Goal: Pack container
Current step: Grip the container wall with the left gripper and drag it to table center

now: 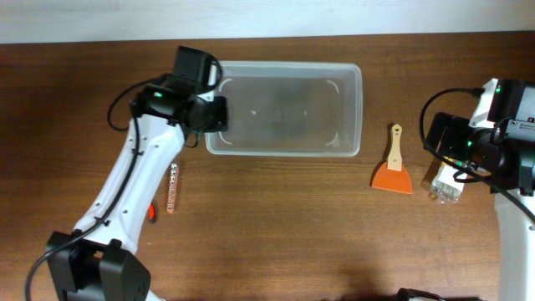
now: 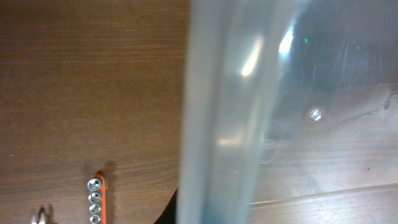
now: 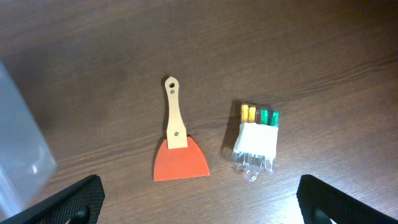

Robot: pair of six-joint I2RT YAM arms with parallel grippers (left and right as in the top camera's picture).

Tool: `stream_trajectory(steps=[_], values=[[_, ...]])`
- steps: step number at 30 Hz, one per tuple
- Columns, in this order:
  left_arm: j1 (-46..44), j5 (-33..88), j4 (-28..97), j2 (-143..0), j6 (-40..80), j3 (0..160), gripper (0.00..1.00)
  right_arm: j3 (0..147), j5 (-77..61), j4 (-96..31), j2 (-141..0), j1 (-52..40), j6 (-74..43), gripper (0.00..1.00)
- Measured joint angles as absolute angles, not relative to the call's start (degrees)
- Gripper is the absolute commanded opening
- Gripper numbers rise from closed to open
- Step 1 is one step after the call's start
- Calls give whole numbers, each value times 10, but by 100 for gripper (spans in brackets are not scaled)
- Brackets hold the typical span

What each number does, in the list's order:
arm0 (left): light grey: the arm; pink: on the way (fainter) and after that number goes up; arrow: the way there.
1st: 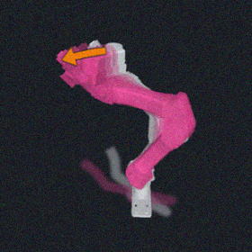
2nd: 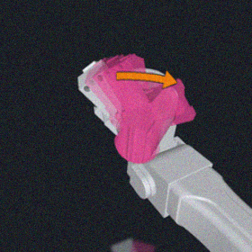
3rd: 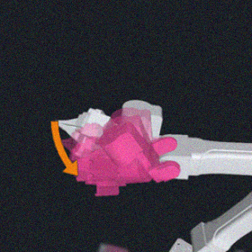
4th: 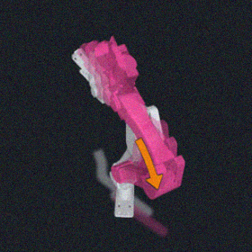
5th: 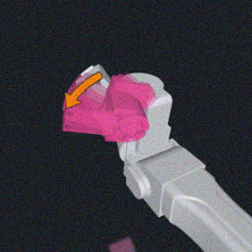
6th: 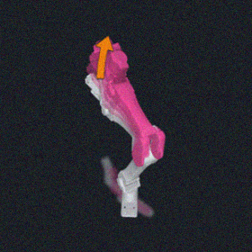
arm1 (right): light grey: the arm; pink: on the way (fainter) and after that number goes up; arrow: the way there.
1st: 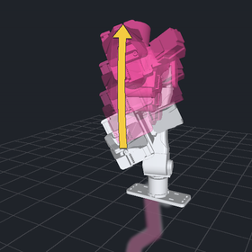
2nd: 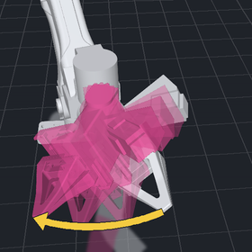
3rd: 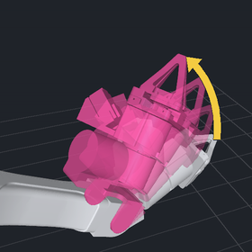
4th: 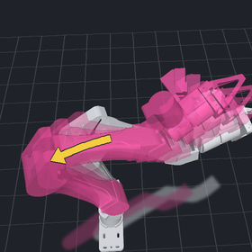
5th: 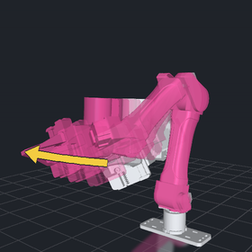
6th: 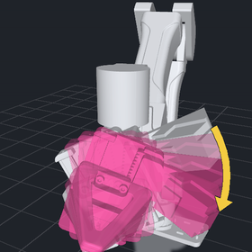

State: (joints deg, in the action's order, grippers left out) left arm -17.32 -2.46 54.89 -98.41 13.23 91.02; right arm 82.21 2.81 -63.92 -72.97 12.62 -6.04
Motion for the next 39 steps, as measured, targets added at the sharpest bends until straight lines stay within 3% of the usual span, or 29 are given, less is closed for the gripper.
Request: stream_trajectory(steps=[17, 39], values=[[-183, -61, 499, -1016, 124, 810, 2, 822, 28, -639, -730, 126, -60, 99], [-182, -35, 482, -1100, 129, 807, 2, 822, 23, -639, -730, 126, -61, 99]])
